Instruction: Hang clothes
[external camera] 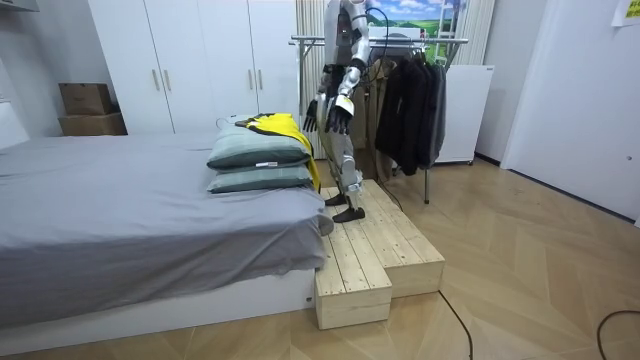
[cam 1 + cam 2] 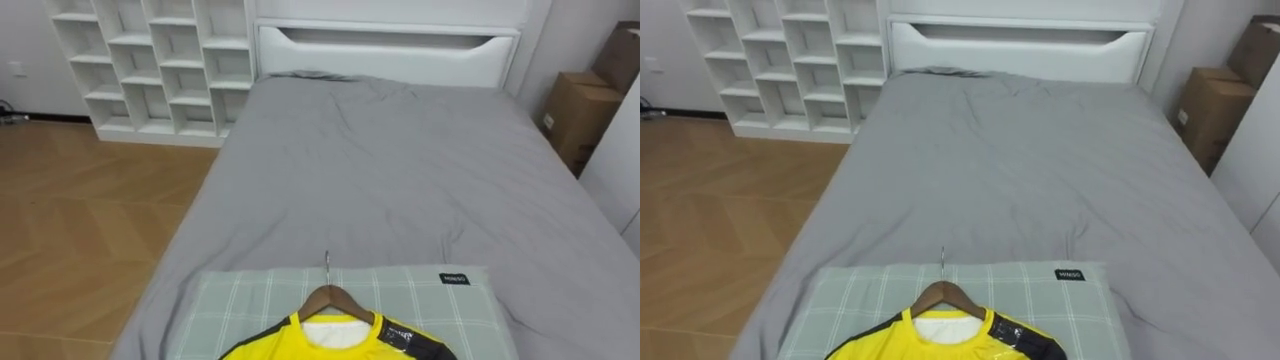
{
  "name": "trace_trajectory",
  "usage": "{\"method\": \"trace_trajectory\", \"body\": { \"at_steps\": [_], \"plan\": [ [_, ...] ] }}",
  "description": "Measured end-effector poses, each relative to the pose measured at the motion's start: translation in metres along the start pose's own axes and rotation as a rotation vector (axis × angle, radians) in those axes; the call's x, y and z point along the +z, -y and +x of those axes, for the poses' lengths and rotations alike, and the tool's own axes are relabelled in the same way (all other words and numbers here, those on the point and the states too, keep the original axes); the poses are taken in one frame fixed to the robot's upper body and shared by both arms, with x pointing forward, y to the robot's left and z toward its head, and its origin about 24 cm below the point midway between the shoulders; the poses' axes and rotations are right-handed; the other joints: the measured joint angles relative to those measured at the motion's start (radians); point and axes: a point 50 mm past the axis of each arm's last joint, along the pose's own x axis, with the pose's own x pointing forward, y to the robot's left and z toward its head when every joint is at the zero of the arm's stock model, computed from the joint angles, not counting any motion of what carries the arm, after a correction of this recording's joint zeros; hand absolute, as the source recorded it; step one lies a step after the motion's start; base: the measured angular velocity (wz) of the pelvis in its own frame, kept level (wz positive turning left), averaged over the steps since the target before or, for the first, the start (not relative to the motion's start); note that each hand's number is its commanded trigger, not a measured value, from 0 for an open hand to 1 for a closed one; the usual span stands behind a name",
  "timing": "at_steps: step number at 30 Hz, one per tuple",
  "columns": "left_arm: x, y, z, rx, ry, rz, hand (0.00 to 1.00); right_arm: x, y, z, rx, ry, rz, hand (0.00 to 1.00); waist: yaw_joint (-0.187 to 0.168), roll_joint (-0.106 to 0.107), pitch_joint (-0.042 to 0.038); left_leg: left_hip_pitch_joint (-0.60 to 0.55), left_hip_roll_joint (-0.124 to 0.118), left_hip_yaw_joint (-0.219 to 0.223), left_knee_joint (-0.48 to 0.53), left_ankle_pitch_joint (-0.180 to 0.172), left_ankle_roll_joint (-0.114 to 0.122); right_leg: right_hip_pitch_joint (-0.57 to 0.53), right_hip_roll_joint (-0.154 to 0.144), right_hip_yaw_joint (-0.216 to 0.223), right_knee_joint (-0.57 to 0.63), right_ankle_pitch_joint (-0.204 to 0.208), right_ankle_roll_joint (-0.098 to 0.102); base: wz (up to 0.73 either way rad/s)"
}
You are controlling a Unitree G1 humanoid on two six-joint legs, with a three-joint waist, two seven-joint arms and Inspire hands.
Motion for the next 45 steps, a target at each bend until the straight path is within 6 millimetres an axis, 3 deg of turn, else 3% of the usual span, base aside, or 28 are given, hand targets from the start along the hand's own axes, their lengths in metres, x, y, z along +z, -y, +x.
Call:
{"method": "trace_trajectory", "body": {
  "at_steps": [5,9,18,23,27,31,36,45],
  "plan": [
    [0.022,-0.007,0.000,0.084,0.161,0.036,0.00,0.001,0.000,0.000,-0.007,0.007,-0.013,0.00,-0.005,0.005,-0.0008,0.004,-0.002,-0.005,0.003,0.000,0.001,0.009,-0.001,-0.007,-0.001,0.000,0.000,0.05],
    [0.052,-0.010,-0.003,0.147,0.341,0.029,0.00,0.006,0.001,0.000,-0.007,0.034,-0.051,0.00,-0.004,0.013,-0.0028,0.005,-0.002,-0.012,0.004,0.000,0.001,0.010,-0.001,-0.007,0.000,0.000,0.000,0.00],
    [0.101,-0.011,-0.011,0.184,0.626,0.049,0.00,0.008,0.004,0.000,0.005,0.045,-0.078,0.00,-0.011,0.019,-0.0033,0.007,-0.003,-0.012,0.006,0.000,0.001,0.012,-0.003,-0.004,-0.001,0.000,0.000,0.00],
    [0.121,-0.006,-0.020,0.173,0.753,0.067,0.00,0.005,0.009,-0.001,-0.005,0.033,-0.081,0.00,-0.013,0.020,0.0010,0.008,-0.003,-0.009,0.006,0.000,0.001,0.012,-0.002,0.003,-0.001,0.000,0.000,-0.03],
    [0.137,-0.008,-0.027,0.179,0.816,0.021,0.00,0.006,0.011,-0.001,-0.011,0.036,-0.088,0.00,-0.024,0.026,0.0015,0.006,-0.005,-0.014,0.011,0.000,0.001,0.007,-0.001,0.022,-0.004,0.000,0.000,-0.13],
    [0.155,-0.014,-0.034,0.194,0.906,-0.016,0.00,0.002,0.015,-0.002,-0.022,0.017,-0.091,0.00,-0.060,0.032,0.0000,0.003,-0.006,-0.013,0.016,0.000,0.001,0.005,-0.002,0.023,-0.009,0.000,0.000,-0.02],
    [0.169,-0.013,-0.038,0.189,0.954,-0.042,0.00,-0.003,0.016,-0.003,-0.023,-0.001,-0.110,0.00,-0.078,0.034,0.0011,0.010,-0.003,0.000,0.015,0.000,0.001,0.004,0.000,0.030,0.001,0.000,0.000,-0.05],
    [0.173,-0.007,-0.038,0.129,0.958,-0.011,0.00,-0.010,0.021,-0.004,-0.029,-0.045,-0.194,0.00,-0.099,0.033,0.0040,0.013,-0.002,0.025,0.013,0.000,0.001,-0.005,0.001,0.057,0.006,-0.002,0.000,-0.09]
  ]
}}
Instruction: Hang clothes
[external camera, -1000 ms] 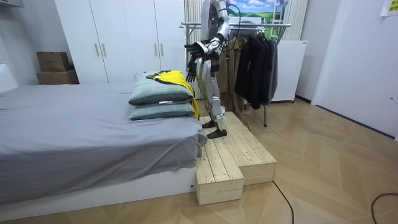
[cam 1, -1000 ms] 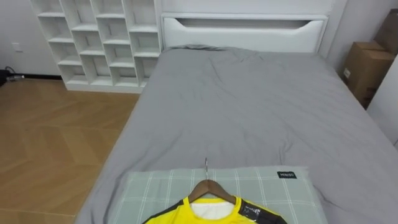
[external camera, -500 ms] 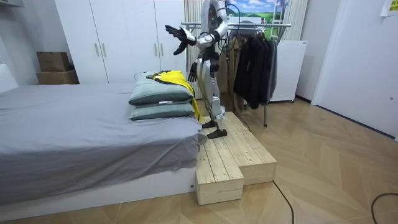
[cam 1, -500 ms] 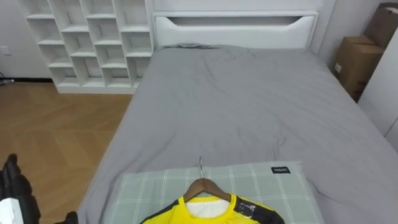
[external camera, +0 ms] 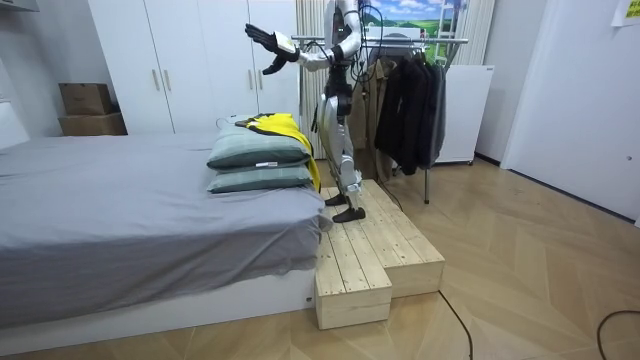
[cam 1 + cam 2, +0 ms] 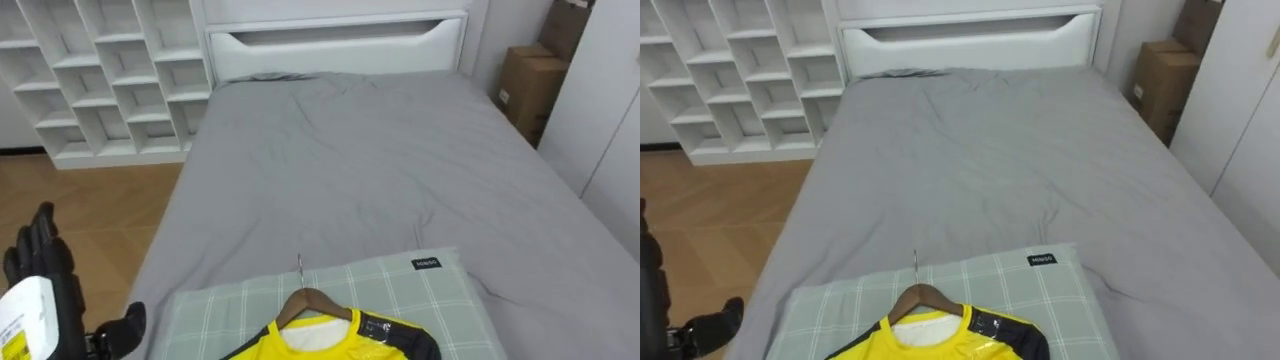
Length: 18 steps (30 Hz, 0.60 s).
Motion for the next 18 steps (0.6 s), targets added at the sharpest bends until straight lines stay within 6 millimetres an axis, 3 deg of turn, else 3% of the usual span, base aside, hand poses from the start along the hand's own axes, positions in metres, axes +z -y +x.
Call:
{"method": "trace_trajectory", "body": {
  "at_steps": [11,18],
  "plan": [
    [0.000,0.007,-0.002,-0.094,-0.008,0.008,0.00,-0.007,-0.002,0.000,0.034,-0.053,-0.108,0.00,-0.028,-0.012,0.0044,0.006,0.000,0.000,-0.010,0.000,0.000,0.000,0.001,0.007,-0.001,0.000,0.000,0.00],
    [-0.004,0.025,-0.014,-0.193,-0.037,0.040,0.00,-0.011,-0.003,0.000,0.033,-0.079,-0.100,0.00,-0.038,-0.018,0.0027,0.006,0.001,0.003,-0.010,0.000,0.000,0.003,0.002,0.007,0.003,0.000,0.000,0.00]
  ]
}}
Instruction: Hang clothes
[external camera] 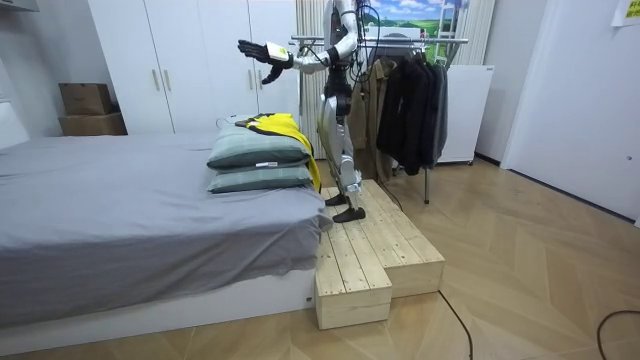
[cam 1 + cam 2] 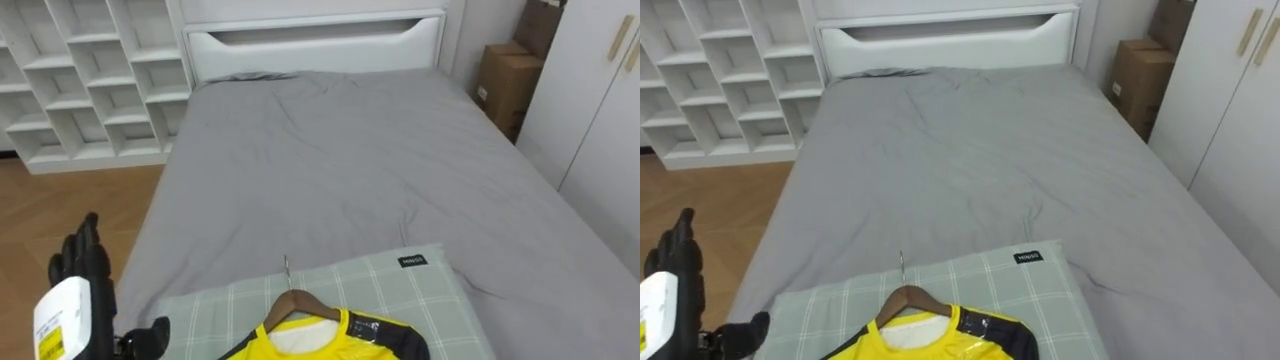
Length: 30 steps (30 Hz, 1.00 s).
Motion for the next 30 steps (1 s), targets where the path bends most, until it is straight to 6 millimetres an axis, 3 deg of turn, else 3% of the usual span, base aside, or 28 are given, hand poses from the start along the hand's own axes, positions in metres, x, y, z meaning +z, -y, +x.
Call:
{"method": "trace_trajectory", "body": {
  "at_steps": [14,25,30],
  "plan": [
    [0.006,0.016,0.013,-0.107,-0.011,0.024,0.00,-0.004,-0.007,0.000,0.022,-0.050,-0.006,0.00,-0.010,-0.014,-0.0022,-0.020,0.004,0.021,0.001,0.000,0.000,-0.033,0.004,0.018,0.015,0.000,0.000,-0.04],
    [0.006,0.035,0.026,-0.176,-0.027,0.070,0.00,0.019,-0.006,0.003,0.001,0.002,-0.035,0.00,-0.017,-0.004,-0.0026,-0.110,0.013,0.026,0.018,0.000,0.000,-0.129,0.011,0.021,0.059,0.007,-0.002,-0.01],
    [0.006,0.040,0.033,-0.188,-0.052,0.091,0.00,0.024,-0.005,0.003,-0.011,0.013,-0.024,0.00,-0.037,-0.003,-0.0022,-0.133,0.014,0.029,0.016,0.003,0.003,-0.165,0.011,0.019,0.080,0.009,-0.001,-0.01]
  ]
}}
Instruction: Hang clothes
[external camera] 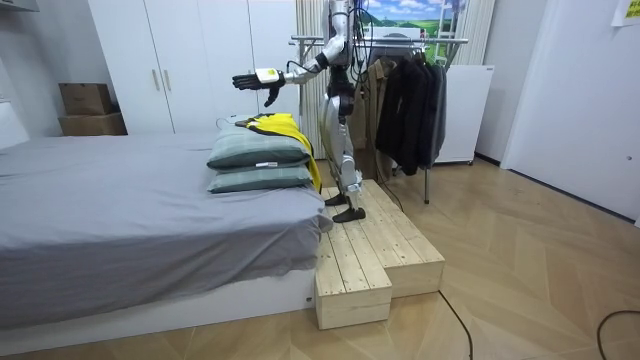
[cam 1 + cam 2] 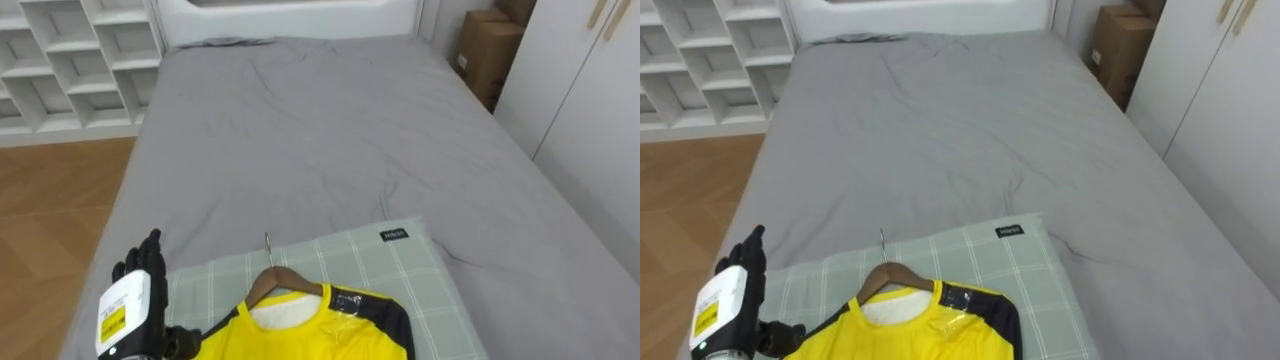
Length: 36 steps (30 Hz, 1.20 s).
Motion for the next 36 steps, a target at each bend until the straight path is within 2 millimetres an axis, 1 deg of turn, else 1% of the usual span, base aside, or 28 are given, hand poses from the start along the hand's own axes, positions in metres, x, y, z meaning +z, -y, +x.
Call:
{"method": "trace_trajectory", "body": {
  "at_steps": [4,6,8,11,13,18,20,23,25,27,30,32,34,36],
  "plan": [
    [0.003,0.001,0.006,-0.019,-0.007,0.011,0.00,-0.007,-0.003,0.000,0.011,-0.032,-0.007,0.00,-0.004,-0.003,0.0013,-0.021,0.000,0.000,0.001,0.000,0.000,-0.029,0.000,-0.001,0.011,0.000,0.000,0.00],
    [0.005,0.000,0.011,-0.016,-0.005,0.015,0.00,-0.005,-0.002,0.000,0.007,-0.033,-0.006,0.00,-0.004,-0.005,0.0003,-0.041,0.001,0.003,0.002,0.001,0.002,-0.051,0.000,-0.001,0.021,0.001,0.001,-0.02],
    [0.005,0.000,0.013,-0.015,-0.013,0.022,0.00,-0.003,-0.001,0.001,-0.002,-0.031,-0.007,0.00,-0.006,-0.006,0.0011,-0.057,0.002,0.008,0.004,0.002,0.002,-0.064,-0.001,0.000,0.018,0.006,0.004,-0.05],
    [0.005,-0.001,0.015,-0.014,-0.018,0.028,0.00,0.002,0.001,0.001,-0.014,-0.029,-0.008,0.00,-0.019,-0.009,0.0023,-0.066,0.006,0.013,0.004,0.002,0.003,-0.070,-0.001,-0.001,0.009,0.013,0.004,-0.01],
    [0.003,0.000,0.018,-0.018,-0.031,0.039,0.00,0.007,0.001,0.002,-0.020,-0.019,-0.012,0.00,-0.021,-0.009,0.0029,-0.068,0.010,0.023,0.004,0.002,0.003,-0.069,0.002,0.005,-0.005,0.023,0.004,-0.11],
    [0.008,-0.002,0.030,-0.013,-0.046,0.022,0.00,0.021,0.001,0.002,-0.038,0.025,-0.012,0.00,-0.023,-0.010,0.0046,-0.101,0.011,0.025,0.014,0.003,0.003,-0.097,0.002,0.005,-0.003,0.027,0.006,-0.01],
    [0.008,-0.002,0.031,-0.013,-0.051,0.012,0.00,0.026,0.001,0.002,-0.044,0.038,-0.010,0.00,-0.023,-0.010,0.0051,-0.114,0.012,0.025,0.021,0.003,0.003,-0.107,0.002,0.005,-0.003,0.028,0.006,0.00],
    [0.008,-0.004,0.034,-0.008,-0.052,0.006,0.00,0.035,0.002,0.002,-0.052,0.065,0.004,0.00,-0.023,-0.015,0.0086,-0.129,0.012,0.025,0.021,0.003,0.004,-0.125,0.003,0.006,0.000,0.028,0.005,0.00],
    [0.007,-0.005,0.034,-0.007,-0.058,-0.003,0.00,0.038,0.002,0.002,-0.054,0.080,0.017,0.00,-0.022,-0.026,0.0155,-0.131,0.012,0.025,0.021,0.005,0.004,-0.128,0.003,0.005,0.003,0.028,0.005,0.00],
    [0.008,-0.006,0.037,-0.003,-0.056,-0.001,0.00,0.042,0.001,0.002,-0.050,0.094,0.016,0.00,-0.022,-0.035,0.0207,-0.139,0.013,0.025,0.022,0.005,0.004,-0.136,0.003,0.004,0.003,0.028,0.005,0.00],
    [0.013,-0.009,0.044,0.003,-0.046,-0.001,0.00,0.052,0.000,0.002,-0.043,0.120,0.035,0.00,-0.022,-0.048,0.0242,-0.168,0.014,0.023,0.037,0.006,0.004,-0.163,0.003,0.004,0.015,0.029,0.005,0.00],
    [0.018,-0.012,0.048,0.013,-0.027,-0.010,0.00,0.057,-0.002,0.002,-0.038,0.137,0.037,0.00,-0.022,-0.053,0.0243,-0.180,0.014,0.023,0.039,0.006,0.004,-0.176,0.003,0.003,0.018,0.029,0.005,0.00],
    [0.025,-0.016,0.054,0.029,-0.004,-0.017,0.00,0.066,-0.005,0.001,-0.028,0.161,0.032,0.00,-0.020,-0.061,0.0275,-0.206,0.015,0.024,0.055,0.006,0.004,-0.195,0.002,0.003,0.021,0.029,0.005,0.00],
    [0.026,-0.016,0.054,0.026,0.000,-0.019,0.00,0.071,-0.006,0.001,-0.020,0.178,0.029,0.00,-0.021,-0.062,0.0273,-0.218,0.016,0.024,0.064,0.006,0.004,-0.202,0.003,0.001,0.022,0.030,0.004,0.00]
  ]
}}
